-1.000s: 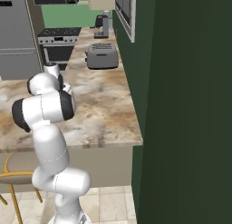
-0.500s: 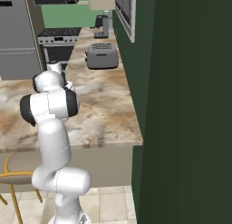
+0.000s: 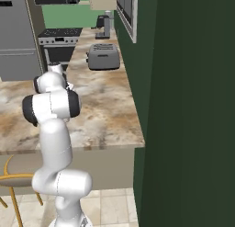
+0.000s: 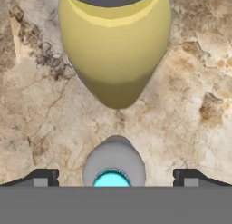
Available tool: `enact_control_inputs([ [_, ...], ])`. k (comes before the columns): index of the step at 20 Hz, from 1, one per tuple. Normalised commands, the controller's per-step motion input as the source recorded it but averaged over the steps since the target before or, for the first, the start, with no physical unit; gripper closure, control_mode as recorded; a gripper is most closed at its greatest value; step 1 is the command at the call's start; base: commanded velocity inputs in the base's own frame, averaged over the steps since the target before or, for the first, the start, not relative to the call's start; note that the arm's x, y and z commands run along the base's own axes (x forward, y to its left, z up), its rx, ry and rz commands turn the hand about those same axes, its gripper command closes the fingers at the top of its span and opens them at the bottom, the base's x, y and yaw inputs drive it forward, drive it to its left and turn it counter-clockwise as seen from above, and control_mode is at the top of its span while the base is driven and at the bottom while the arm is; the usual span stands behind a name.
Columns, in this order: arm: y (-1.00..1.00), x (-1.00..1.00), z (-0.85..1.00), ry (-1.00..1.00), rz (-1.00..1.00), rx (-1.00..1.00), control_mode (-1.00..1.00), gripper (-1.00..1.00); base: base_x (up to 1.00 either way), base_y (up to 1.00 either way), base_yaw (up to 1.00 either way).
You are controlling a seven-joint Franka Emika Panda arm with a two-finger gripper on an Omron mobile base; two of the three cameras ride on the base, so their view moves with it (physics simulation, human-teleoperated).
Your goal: Place the drinks on the dining counter in a tight cluster.
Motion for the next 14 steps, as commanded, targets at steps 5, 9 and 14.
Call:
enact_control_inputs([
  [5, 0.03, 0.0, -0.18, 0.02, -0.01, 0.0, -1.0, -1.0, 0.0, 0.0, 0.0],
  [9, 0.0, 0.0, 0.0, 0.0, 0.0, 0.0, -1.0, -1.0, 0.0, 0.0, 0.0],
  [14, 0.0, -0.01, -0.01, 0.0, 0.0, 0.0, -1.0, -1.0, 0.0, 0.0, 0.0],
])
